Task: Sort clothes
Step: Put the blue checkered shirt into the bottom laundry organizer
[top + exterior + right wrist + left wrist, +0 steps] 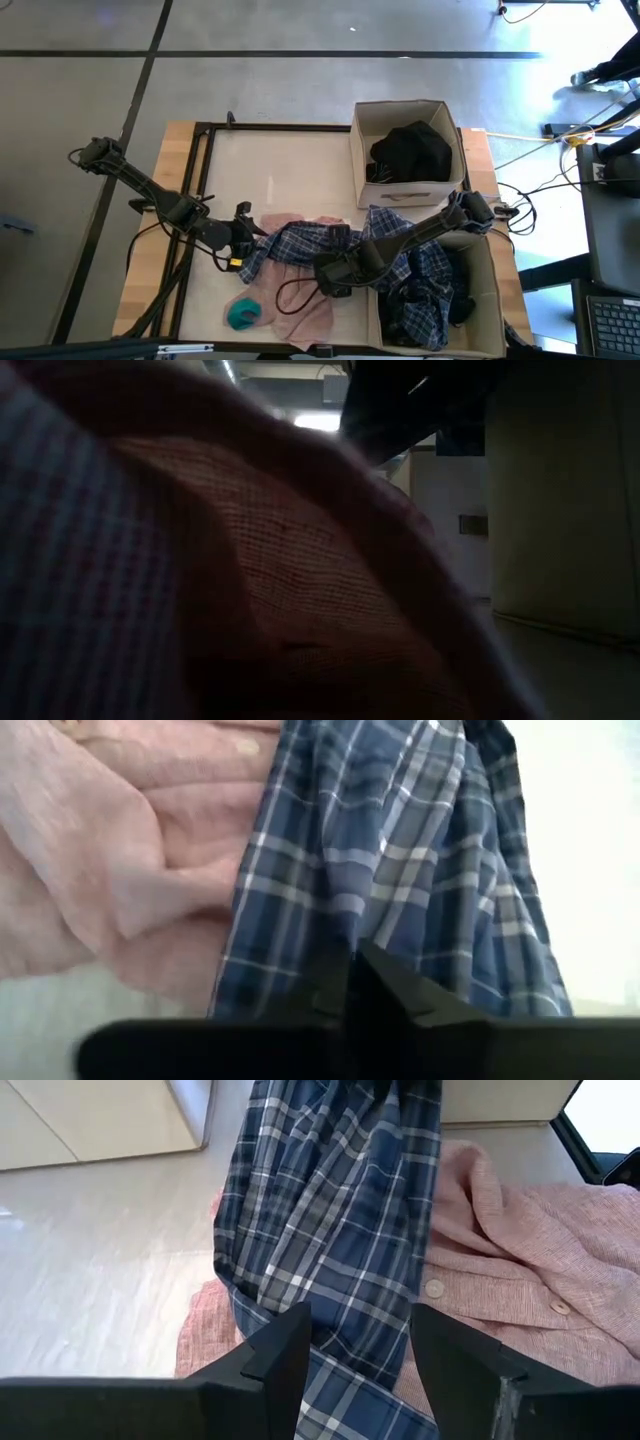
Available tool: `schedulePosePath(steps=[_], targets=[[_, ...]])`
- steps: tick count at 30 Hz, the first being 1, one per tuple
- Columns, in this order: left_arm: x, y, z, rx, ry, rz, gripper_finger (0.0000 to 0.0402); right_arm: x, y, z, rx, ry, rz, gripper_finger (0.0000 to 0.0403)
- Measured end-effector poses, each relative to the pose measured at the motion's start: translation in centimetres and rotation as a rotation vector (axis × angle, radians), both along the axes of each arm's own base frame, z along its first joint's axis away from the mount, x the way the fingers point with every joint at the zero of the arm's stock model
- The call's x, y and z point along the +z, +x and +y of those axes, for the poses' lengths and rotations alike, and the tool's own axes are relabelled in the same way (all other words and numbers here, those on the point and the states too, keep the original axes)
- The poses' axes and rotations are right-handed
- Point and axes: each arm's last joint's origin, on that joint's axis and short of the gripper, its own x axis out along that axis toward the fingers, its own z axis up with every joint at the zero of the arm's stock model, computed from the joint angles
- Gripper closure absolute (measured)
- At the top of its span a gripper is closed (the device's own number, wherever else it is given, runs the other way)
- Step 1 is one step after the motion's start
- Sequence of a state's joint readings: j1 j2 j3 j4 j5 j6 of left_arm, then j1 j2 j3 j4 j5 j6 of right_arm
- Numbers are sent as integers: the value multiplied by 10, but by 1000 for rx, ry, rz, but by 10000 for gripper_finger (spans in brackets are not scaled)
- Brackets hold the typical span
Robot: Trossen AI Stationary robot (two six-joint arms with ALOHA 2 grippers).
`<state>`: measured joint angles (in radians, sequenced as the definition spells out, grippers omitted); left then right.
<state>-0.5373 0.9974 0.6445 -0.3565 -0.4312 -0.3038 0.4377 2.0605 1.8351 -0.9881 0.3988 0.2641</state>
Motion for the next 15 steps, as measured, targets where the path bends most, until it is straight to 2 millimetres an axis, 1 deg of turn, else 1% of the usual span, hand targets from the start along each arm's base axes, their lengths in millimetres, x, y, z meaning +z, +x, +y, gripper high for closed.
schedulePosePath(steps=[2,4,7,10,15], targets=[[0,0,0,-3,5,0,237,0,-2,-1,2,-19,15,394],[0,0,0,-9,13,0,237,0,-3,-2,-11,-59,13,387],[0,0,0,-3,18,-3,237,8,-8,-1,-31,-122,-17,385],[0,0,1,10,27,-9,237,25,-13,3,-44,-185,-77,397],[0,0,1,12,27,-11,237,60,-29,14,-72,-255,-165,391]])
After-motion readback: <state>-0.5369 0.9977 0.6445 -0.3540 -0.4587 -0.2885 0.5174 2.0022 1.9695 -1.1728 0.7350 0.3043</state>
